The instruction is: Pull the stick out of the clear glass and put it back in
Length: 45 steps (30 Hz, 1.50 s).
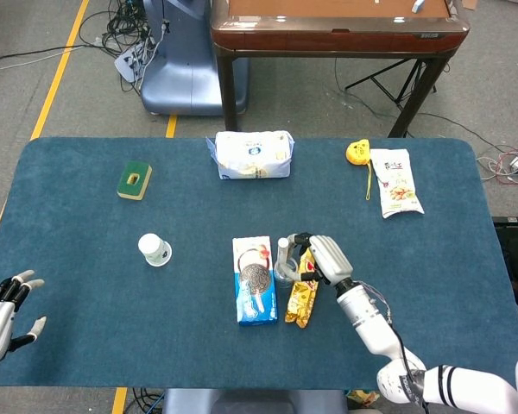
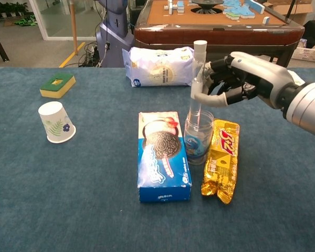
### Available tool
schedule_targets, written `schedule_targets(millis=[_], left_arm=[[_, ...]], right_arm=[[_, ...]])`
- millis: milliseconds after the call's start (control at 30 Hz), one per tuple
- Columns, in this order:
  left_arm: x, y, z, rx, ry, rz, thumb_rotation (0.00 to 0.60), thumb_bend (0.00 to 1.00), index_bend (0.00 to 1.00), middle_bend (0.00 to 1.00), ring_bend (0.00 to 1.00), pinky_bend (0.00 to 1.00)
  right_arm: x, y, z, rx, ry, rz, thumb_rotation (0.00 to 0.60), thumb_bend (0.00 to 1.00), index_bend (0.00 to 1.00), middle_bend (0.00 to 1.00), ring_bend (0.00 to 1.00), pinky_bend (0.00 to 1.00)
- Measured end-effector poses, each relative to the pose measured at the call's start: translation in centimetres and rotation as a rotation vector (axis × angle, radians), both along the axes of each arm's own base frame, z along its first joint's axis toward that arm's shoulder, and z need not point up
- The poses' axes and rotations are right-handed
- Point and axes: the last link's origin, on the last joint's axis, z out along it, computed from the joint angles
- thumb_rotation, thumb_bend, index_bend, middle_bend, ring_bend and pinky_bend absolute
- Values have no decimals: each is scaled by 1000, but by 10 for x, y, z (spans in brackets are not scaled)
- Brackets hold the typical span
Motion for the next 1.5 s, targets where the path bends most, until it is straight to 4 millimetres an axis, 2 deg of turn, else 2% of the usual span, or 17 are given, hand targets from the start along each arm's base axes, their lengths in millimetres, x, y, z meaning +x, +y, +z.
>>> schedule_targets(millis=[867, 1100, 1500], left_arm=[[0, 0, 1, -1, -4, 2, 600, 326, 251, 160, 150, 358], [0, 0, 1, -4, -2, 6, 600, 326, 251, 162, 150, 358], [0, 0, 0, -5, -1, 6, 600, 326, 251, 164, 150, 358]], right_arm=[[-14, 1, -10, -24, 64, 28, 600, 486, 851, 462, 300, 351], [-19, 2, -12, -5, 70, 25, 600, 366, 851, 432, 278, 323], [-22, 3, -12, 7, 69, 34, 600, 226, 817, 406, 254, 302]])
